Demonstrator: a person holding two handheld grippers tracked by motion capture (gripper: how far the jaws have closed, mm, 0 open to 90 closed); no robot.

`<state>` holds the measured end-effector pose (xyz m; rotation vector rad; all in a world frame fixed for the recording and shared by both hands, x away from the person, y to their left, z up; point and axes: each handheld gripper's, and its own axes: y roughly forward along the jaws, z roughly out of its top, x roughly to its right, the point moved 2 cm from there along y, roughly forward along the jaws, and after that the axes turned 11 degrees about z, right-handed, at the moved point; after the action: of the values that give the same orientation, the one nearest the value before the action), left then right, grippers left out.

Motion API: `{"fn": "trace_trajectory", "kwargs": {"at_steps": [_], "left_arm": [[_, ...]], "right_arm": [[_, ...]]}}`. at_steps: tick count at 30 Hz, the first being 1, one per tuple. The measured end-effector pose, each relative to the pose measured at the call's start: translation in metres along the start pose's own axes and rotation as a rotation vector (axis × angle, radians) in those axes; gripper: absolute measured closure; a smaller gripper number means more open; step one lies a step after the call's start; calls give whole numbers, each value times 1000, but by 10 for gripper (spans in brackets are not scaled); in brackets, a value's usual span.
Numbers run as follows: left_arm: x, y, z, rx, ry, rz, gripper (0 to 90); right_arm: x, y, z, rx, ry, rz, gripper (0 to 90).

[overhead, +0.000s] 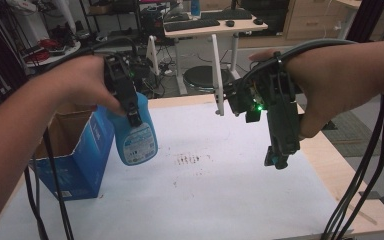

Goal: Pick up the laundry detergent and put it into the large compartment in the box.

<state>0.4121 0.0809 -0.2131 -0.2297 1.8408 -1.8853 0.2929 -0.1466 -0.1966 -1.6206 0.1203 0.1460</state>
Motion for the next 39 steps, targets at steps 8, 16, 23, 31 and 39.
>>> {"fn": "trace_trajectory", "kwargs": {"at_steps": [8,16,23,31,39], "left_arm": [[-16,-45,-19,13,-118,-17,386],[-37,-76,-45,-14,-274,-26,385],[-60,-85,-79,-22,-464,11,386],[-87,-83,-115,-70,-643,24,385],[-102,-69,-136,-117,-754,63,386]], "right_arm": [[0,-1,3,0,-15,-4,19],[-1,-1,5,-3,-18,-5,19],[-3,-2,6,-7,-16,-5,20],[-2,-1,8,-6,-18,-4,20],[1,1,8,-3,-30,-2,20]]}}
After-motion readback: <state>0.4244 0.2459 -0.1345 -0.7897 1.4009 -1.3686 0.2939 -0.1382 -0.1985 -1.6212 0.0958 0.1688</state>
